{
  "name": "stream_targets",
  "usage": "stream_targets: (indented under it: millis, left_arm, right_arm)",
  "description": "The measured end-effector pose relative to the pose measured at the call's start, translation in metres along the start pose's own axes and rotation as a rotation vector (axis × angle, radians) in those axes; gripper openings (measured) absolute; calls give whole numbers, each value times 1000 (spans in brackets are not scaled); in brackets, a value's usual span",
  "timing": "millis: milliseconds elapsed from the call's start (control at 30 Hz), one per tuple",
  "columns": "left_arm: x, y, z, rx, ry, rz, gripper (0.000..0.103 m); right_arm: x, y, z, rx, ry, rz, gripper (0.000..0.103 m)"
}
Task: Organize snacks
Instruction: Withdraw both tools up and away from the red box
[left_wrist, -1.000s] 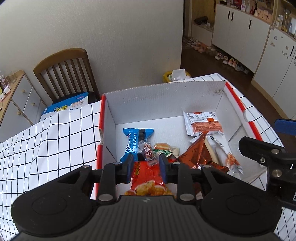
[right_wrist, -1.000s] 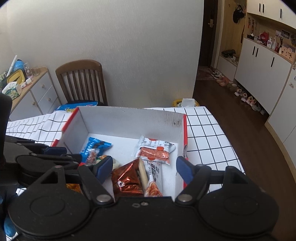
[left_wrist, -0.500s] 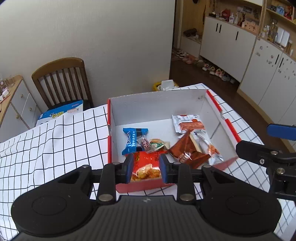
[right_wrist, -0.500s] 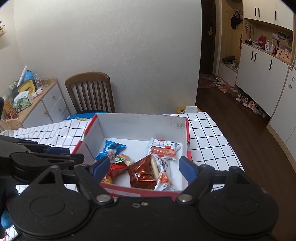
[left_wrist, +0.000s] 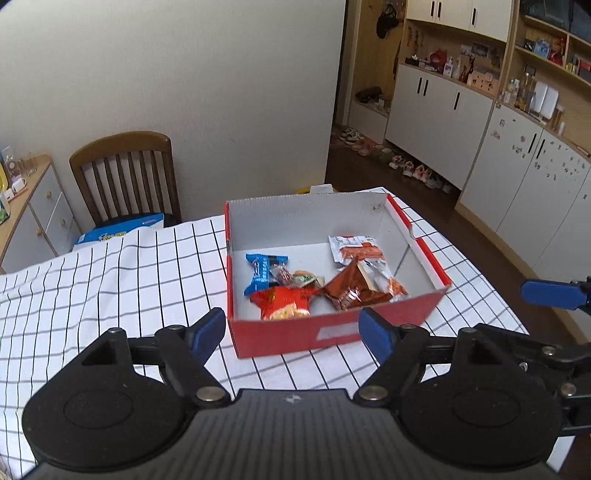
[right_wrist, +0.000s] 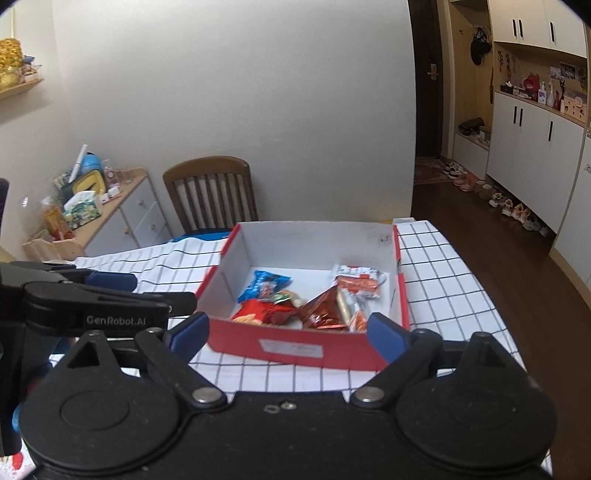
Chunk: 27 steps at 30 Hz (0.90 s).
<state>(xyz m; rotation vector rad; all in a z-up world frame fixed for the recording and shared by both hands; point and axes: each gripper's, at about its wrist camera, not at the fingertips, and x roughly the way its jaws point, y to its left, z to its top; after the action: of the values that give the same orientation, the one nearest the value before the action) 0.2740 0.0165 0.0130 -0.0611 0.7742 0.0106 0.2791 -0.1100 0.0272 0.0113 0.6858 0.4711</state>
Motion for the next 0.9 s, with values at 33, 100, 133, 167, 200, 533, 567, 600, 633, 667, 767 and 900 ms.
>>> stream_targets:
  millis: [33,100,133,167,200,533,567,600,633,667,767,900]
  left_arm:
    - [-4,1,-4,-2,-3,-2,79]
    - [-11,3,-11,-9,-6,-3,79]
    - [-14,4,-15,-11,-10,-7,79]
    - [-18,4,-19,-9,-15,-8,79]
    - [-21,5,-23,-8,-19,-6,79]
    - [-49,9,-72,-33,-60,-4,87]
    - [-50,10,-77,-33,-57,0,87]
    - [-50,11,-82,-30,-49,5,87]
    - [-50,12,-87,-31,-41,12,87]
    - [-50,13,-93,-33,-34,20,87]
    - [-44,18,-111,-46,9,34,87]
    - [-32,23,-133,-72,60,63,87]
  right_arm:
    - [-4,1,-3,2,-3,2,96]
    - [-12,4,-10,11,-12,7,101]
    - [-15,5,-13,17,-16,8,102]
    - [-19,6,-16,19,-20,8,102]
    - [-22,6,-19,19,-26,7,103]
    - [-36,11,-57,26,-28,6,103]
    - [-36,11,-61,29,-23,6,103]
    - [-36,11,-66,30,-18,6,103]
    - [-36,12,-70,30,-14,3,103]
    - [-36,13,-75,31,-10,0,103]
    - [-35,16,-87,31,8,4,103]
    - [-29,23,-102,20,36,4,103]
